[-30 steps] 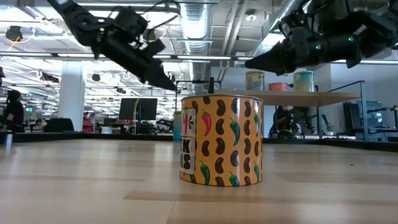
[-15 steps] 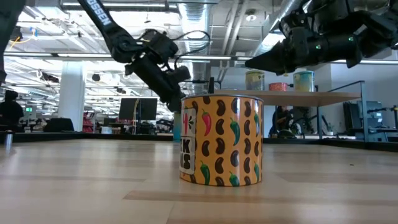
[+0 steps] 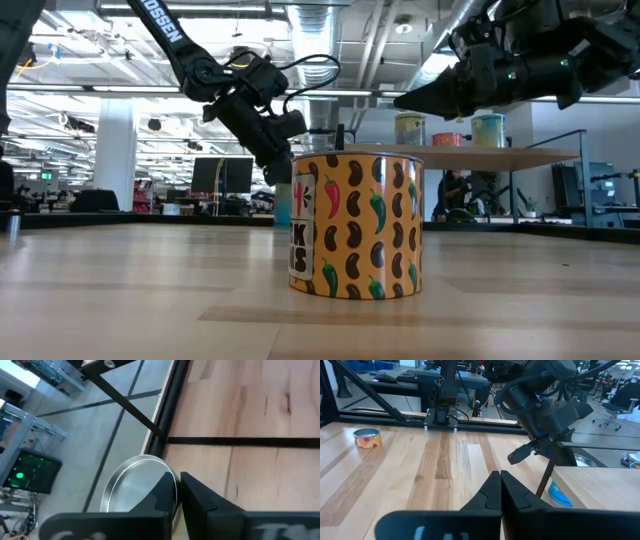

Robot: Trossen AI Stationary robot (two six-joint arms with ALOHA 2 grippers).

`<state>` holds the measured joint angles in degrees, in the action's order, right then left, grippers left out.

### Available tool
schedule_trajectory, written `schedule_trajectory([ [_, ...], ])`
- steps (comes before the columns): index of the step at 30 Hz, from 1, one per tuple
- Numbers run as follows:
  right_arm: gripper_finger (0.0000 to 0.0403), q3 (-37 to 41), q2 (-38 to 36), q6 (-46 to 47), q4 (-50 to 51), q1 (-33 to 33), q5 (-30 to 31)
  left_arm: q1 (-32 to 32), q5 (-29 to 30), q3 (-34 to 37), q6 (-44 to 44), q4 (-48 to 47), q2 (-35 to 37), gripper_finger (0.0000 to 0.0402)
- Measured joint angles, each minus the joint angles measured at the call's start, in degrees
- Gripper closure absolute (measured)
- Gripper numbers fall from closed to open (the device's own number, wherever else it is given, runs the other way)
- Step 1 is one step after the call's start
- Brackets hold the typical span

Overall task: Pick and place cans onto a shelf
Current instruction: Put the top canned tomatoes on the shelf

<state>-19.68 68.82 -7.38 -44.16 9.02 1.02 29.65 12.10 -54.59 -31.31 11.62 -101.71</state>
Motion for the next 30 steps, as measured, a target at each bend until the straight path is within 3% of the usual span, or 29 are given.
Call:
schedule_trajectory([
  [6,0.0395,0.00,0.00,-0.02,-0.03,-0.08,0.02,-1.48,-2.44,0.38,-0.30,-10.98,6.00,0.0401],
  [14,0.0394,0.00,0.00,-0.20,-0.06,-0.52,-0.01,-7.87,-12.88,2.00,3.29,-26.74,17.59,0.0401],
  [20,0.0394,0.00,-0.92,-0.16,-0.21,-1.26,-0.02,-17.14,-15.58,4.23,7.94,-24.30,19.52,0.0401],
  [25,0.0395,-0.04,-4.54,-0.21,0.28,-3.84,-0.04,-24.87,-15.77,4.28,10.34,-13.59,16.27,0.0401],
  [30,0.0395,-0.07,-9.48,-1.44,2.73,-7.03,0.41,-28.57,-15.77,3.97,13.01,-3.01,10.73,0.0401],
])
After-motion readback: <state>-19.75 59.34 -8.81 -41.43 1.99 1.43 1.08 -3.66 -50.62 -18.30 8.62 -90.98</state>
